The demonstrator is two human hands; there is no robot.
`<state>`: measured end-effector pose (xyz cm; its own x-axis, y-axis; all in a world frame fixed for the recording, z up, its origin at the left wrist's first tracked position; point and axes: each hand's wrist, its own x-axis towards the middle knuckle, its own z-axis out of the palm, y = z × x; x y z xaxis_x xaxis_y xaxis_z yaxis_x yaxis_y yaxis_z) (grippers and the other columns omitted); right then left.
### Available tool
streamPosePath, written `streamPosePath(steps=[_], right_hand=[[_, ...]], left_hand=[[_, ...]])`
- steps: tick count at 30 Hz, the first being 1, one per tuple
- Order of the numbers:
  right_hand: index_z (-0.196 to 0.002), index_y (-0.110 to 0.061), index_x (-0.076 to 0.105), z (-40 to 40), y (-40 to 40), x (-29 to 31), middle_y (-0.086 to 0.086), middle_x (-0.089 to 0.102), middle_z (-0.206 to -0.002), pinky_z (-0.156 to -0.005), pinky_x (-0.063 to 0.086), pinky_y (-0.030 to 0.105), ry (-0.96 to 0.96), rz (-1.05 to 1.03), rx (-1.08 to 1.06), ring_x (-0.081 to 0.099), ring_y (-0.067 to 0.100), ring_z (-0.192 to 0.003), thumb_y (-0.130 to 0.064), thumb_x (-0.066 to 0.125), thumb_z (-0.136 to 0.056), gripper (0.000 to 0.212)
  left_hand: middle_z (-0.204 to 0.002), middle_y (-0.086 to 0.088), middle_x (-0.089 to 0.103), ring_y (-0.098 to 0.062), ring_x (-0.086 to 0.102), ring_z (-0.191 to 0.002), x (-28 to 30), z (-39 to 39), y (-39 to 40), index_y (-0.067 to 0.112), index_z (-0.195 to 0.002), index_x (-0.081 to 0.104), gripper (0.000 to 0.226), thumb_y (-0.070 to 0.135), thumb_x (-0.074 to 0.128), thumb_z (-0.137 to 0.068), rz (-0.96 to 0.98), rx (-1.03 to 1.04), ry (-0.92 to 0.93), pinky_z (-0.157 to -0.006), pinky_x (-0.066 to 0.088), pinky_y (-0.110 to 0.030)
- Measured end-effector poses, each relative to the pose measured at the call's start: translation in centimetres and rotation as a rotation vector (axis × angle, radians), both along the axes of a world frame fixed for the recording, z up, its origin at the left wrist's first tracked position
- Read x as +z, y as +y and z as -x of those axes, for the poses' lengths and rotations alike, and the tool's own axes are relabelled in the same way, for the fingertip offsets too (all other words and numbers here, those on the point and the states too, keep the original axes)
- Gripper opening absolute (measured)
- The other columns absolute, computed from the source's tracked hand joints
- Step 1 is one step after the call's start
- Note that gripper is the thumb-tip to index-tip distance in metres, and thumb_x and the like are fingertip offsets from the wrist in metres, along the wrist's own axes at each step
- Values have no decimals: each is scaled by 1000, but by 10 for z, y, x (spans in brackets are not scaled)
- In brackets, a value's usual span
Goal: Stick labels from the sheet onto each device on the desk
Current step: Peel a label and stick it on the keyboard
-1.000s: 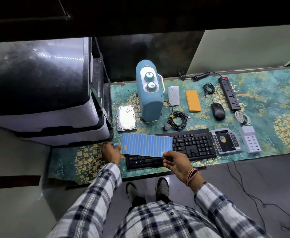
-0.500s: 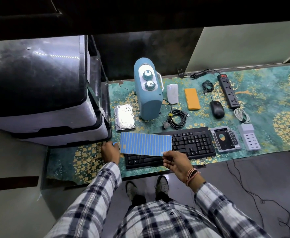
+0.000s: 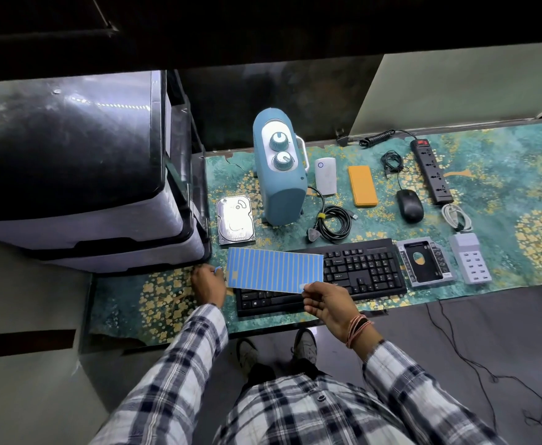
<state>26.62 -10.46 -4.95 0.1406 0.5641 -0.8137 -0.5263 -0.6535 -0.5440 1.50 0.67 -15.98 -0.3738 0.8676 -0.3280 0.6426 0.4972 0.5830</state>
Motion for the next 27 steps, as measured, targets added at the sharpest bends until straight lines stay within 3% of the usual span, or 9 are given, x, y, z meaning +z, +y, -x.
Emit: streamPosePath(steps=[6, 11, 14, 17, 22, 27], right_hand=[[-106, 14, 66, -2, 1, -2, 15, 64, -77, -62, 54, 31, 5, -5, 3, 59, 20, -63, -6, 67, -87, 28], [-99, 10, 69, -2, 2, -2, 16, 64, -78, -62, 54, 32, 13, -2, 6, 60, 21, -64, -6, 68, -86, 21], [-95, 8, 70, -1, 4, -2, 15, 64, -77, -62, 54, 32, 18, 5, 14, 60, 21, -64, -6, 68, -86, 17], [-101, 12, 69, 1, 7, -1, 15, 64, -76, -62, 53, 32, 18, 0, 23, 59, 21, -64, -5, 68, -86, 23], [-97, 10, 71, 0, 8, 0, 14, 64, -75, -63, 54, 33, 11, -2, 43, 59, 21, -64, -5, 69, -85, 20], [-96, 9, 69, -1, 6, 1, 14, 64, -75, -63, 54, 33, 12, -8, 46, 59, 21, -64, -4, 68, -85, 17]], left_hand=[[-59, -22, 65, -29, 56, -53, -7, 3, 3, 0, -55, 62, 29, 8, 68, -83, 29, 112, -146, -59, 55, -43], [-73, -13, 70, -32, 70, -67, -14, 10, 8, 11, -72, 66, 14, 9, 62, -85, 90, 210, -288, -64, 62, -54], [-83, -15, 69, -34, 69, -75, -2, 7, 2, 13, -78, 63, 17, 4, 58, -91, 31, 205, -276, -71, 62, -52], [-91, -18, 70, -36, 67, -81, -8, 10, -3, 4, -92, 69, 5, 4, 64, -92, 3, 131, -180, -75, 59, -46], [-87, -28, 67, -42, 64, -82, -15, 8, -5, -3, -79, 73, 9, 1, 68, -85, -5, 53, -21, -75, 53, -43], [-87, -22, 70, -39, 65, -82, -11, 6, -3, 2, -80, 75, 16, 0, 61, -87, -32, 90, -74, -75, 56, -44]])
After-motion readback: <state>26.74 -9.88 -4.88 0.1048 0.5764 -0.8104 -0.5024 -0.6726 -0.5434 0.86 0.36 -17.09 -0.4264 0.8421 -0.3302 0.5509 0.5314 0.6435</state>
